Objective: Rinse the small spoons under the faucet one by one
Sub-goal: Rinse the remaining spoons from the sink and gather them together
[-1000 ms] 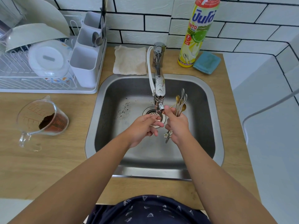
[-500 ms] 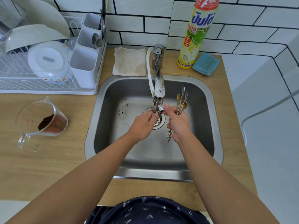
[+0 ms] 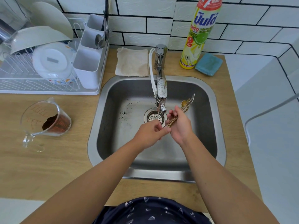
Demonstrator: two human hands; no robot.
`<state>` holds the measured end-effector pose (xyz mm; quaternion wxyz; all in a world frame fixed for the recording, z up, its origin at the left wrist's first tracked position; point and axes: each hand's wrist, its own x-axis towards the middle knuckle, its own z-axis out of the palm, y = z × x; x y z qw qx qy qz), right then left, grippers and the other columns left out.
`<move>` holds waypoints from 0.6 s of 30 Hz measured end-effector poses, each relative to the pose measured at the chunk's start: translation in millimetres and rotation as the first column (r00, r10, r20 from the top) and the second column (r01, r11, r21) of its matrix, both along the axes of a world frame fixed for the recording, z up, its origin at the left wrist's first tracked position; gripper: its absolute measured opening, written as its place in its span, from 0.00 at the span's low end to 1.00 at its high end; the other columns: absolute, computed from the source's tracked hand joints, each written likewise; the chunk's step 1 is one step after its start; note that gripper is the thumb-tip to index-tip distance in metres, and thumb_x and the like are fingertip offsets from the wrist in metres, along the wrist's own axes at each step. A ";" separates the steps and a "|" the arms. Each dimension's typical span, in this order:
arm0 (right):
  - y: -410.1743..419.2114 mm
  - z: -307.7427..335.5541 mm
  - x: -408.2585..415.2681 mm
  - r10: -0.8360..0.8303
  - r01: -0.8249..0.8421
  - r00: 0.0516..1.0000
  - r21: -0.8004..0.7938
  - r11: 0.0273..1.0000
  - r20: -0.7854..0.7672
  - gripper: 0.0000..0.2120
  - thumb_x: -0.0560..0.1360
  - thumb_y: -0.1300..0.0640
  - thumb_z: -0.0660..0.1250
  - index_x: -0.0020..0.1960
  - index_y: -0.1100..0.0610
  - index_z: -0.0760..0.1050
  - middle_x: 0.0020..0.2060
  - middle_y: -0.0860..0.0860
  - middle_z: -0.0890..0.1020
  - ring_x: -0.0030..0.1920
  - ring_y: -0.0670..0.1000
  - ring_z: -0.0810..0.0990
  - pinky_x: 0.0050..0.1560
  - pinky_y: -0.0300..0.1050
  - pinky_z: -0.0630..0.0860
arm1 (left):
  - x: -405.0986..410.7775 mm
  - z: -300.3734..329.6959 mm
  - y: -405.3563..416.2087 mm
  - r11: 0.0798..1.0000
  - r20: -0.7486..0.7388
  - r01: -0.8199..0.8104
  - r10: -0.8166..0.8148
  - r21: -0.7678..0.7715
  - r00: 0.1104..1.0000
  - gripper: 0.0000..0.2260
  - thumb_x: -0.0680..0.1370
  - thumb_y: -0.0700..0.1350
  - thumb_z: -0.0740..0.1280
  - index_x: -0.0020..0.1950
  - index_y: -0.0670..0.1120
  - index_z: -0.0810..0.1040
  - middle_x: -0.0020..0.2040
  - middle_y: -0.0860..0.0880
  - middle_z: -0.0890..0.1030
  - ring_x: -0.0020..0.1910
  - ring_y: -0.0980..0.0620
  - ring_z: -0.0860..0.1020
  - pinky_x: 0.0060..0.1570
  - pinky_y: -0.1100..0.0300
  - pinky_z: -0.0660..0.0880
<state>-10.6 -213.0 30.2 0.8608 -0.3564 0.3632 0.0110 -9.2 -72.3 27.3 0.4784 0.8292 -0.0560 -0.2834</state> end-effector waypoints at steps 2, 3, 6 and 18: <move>-1.8 0.6 0.9 -0.027 0.026 0.999 0.020 0.999 0.037 0.15 0.86 0.55 0.58 0.41 0.56 0.69 0.38 0.51 0.79 0.32 0.45 0.75 0.33 0.39 0.71 | -3.0 -3.3 0.4 0.995 0.075 -0.052 0.046 0.086 0.996 0.18 0.72 0.63 0.73 0.38 0.52 0.72 0.31 0.55 0.75 0.31 0.58 0.71 0.32 0.62 0.66; -2.9 0.6 0.7 -0.039 0.037 0.997 0.025 0.999 0.063 0.13 0.87 0.56 0.57 0.44 0.57 0.70 0.38 0.51 0.79 0.30 0.45 0.73 0.32 0.39 0.71 | -4.3 -4.0 1.7 0.992 0.071 -0.087 0.080 0.090 0.994 0.19 0.72 0.64 0.73 0.39 0.52 0.71 0.32 0.56 0.74 0.32 0.57 0.70 0.33 0.61 0.66; -9.5 1.9 -1.7 -0.047 0.039 0.992 0.069 0.997 0.114 0.11 0.87 0.53 0.57 0.48 0.56 0.72 0.33 0.48 0.73 0.27 0.44 0.64 0.32 0.38 0.66 | -6.8 -4.5 7.9 0.991 0.000 -0.123 0.123 0.045 0.992 0.23 0.67 0.67 0.75 0.44 0.51 0.71 0.35 0.55 0.71 0.34 0.55 0.68 0.35 0.59 0.66; 13.2 30.8 3.5 0.511 -0.497 0.859 -0.185 0.848 0.030 0.26 0.87 0.44 0.53 0.71 0.62 0.76 0.63 0.49 0.84 0.67 0.54 0.78 0.57 0.48 0.73 | 9.3 22.9 29.5 0.953 -0.490 -0.014 -0.142 -0.302 0.860 0.19 0.80 0.63 0.63 0.62 0.51 0.75 0.52 0.47 0.82 0.51 0.49 0.84 0.50 0.51 0.81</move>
